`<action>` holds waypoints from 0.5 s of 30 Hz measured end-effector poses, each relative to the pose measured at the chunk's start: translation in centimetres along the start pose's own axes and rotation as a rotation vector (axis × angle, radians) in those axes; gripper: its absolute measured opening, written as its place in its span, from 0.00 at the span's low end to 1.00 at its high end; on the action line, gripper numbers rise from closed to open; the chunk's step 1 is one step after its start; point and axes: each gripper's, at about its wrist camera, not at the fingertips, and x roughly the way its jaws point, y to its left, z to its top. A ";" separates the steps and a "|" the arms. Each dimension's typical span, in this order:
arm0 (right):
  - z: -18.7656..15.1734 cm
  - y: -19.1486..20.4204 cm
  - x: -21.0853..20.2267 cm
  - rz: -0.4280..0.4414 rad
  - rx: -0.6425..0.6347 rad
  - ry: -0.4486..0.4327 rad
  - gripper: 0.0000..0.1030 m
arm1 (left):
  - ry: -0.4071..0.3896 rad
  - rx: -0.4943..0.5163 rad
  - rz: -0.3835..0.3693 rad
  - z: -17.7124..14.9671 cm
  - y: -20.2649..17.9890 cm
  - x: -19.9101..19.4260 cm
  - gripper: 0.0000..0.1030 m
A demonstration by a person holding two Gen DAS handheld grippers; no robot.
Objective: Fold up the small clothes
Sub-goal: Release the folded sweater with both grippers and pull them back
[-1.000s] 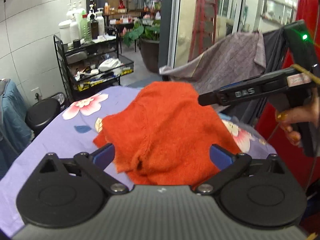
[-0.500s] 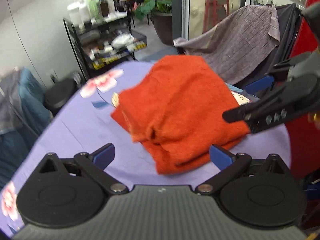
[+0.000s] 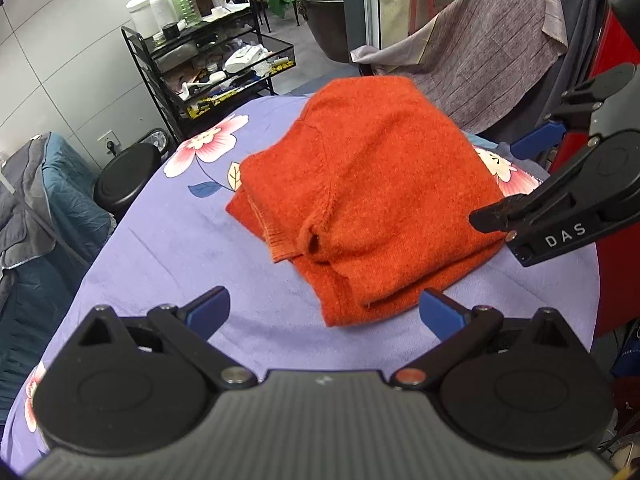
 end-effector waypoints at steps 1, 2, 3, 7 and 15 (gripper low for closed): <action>0.0 0.0 0.0 -0.002 -0.002 0.003 1.00 | 0.000 -0.001 -0.001 0.0 0.0 0.0 1.00; -0.1 0.0 -0.1 -0.001 -0.004 0.004 1.00 | 0.000 -0.001 -0.002 0.0 0.0 0.1 1.00; -0.1 0.0 -0.1 -0.002 -0.006 0.004 1.00 | 0.003 -0.002 -0.002 0.1 0.0 0.1 1.00; -0.1 0.1 0.1 -0.021 -0.021 0.015 1.00 | 0.013 -0.007 0.001 0.1 0.1 0.4 1.00; -0.2 0.4 0.4 -0.021 -0.035 0.030 1.00 | 0.020 -0.025 -0.001 0.3 0.1 0.7 1.00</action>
